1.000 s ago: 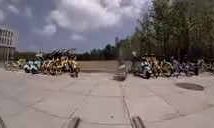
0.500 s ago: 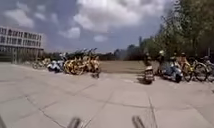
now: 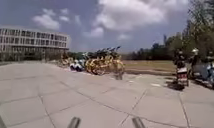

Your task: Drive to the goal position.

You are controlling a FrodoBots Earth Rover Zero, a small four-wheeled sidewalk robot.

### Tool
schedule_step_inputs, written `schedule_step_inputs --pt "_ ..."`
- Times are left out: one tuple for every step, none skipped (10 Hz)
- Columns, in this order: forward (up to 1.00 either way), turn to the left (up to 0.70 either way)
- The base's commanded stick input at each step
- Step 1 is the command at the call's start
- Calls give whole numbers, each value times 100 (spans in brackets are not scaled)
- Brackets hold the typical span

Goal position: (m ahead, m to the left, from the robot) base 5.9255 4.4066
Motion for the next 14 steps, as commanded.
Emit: schedule_step_inputs --pt "70 35" --pt "70 35" --pt "70 35" --pt "70 35" --pt "70 35" --pt "70 35" --pt "70 35" --pt "70 35" --pt "70 35" --pt "70 29" --pt "70 0" --pt "70 0" --pt "70 0" --pt "70 0"
